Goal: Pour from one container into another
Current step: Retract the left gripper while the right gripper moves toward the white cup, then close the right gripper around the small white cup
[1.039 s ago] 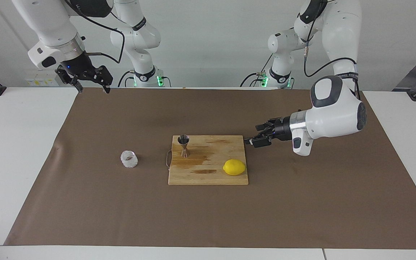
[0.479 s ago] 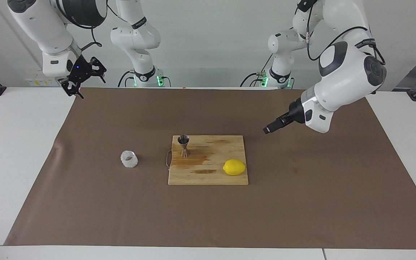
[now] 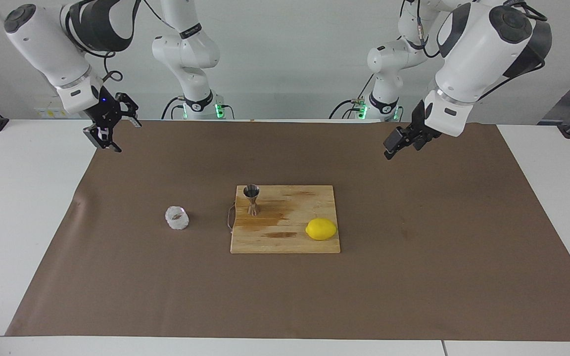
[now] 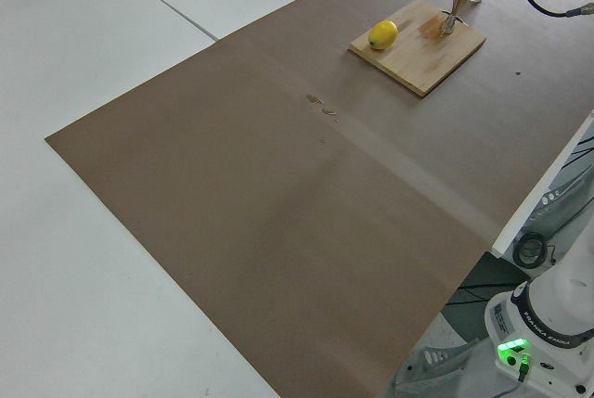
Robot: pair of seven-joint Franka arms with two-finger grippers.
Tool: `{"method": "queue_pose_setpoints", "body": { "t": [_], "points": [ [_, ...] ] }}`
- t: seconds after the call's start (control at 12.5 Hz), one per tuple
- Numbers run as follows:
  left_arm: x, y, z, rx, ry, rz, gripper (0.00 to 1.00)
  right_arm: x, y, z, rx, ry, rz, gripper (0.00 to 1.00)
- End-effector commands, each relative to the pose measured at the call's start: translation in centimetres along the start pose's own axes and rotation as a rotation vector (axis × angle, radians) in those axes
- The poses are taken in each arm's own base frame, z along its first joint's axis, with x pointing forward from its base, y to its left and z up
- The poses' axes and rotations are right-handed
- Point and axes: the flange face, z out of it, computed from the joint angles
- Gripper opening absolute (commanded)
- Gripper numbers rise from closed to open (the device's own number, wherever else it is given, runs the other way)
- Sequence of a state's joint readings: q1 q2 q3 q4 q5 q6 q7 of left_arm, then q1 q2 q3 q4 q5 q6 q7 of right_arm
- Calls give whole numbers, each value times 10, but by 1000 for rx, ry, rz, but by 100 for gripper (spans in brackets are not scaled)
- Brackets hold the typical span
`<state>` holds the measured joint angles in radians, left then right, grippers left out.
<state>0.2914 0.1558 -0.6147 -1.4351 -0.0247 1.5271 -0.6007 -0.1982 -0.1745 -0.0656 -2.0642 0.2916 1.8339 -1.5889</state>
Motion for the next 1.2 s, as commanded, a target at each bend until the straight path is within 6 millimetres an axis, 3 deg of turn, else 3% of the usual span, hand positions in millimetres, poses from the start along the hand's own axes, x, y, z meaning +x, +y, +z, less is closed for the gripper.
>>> {"method": "queue_pose_setpoints", "body": {
  "t": [0.0, 0.16, 0.24, 0.4, 0.48, 0.56, 0.64, 0.88, 1.12],
  "points": [
    [4, -32, -4, 74, 7, 59, 100, -35, 42, 60, 4, 136, -59, 100],
    [0, -54, -24, 85, 39, 85, 100, -61, 68, 89, -47, 205, -19, 100],
    [0, -61, -29, 88, 40, 92, 100, -65, 77, 107, -48, 257, 18, 100],
    [5, -83, -31, 94, 23, 103, 100, -66, 102, 117, -78, 305, 19, 100],
    [8, -101, -34, 95, 22, 110, 100, -73, 107, 135, -45, 328, 36, 100],
    [8, -110, -29, 99, 16, 134, 100, -86, 114, 157, 0, 387, 39, 100],
    [5, -115, -26, 93, 7, 150, 100, -87, 118, 175, 53, 447, 26, 100],
    [3, -101, -19, 70, 47, 183, 100, -70, 105, 179, 182, 514, -21, 100],
    [-3, -98, -14, 61, 63, 191, 100, -67, 106, 189, 174, 513, -111, 100]
  ]
}}
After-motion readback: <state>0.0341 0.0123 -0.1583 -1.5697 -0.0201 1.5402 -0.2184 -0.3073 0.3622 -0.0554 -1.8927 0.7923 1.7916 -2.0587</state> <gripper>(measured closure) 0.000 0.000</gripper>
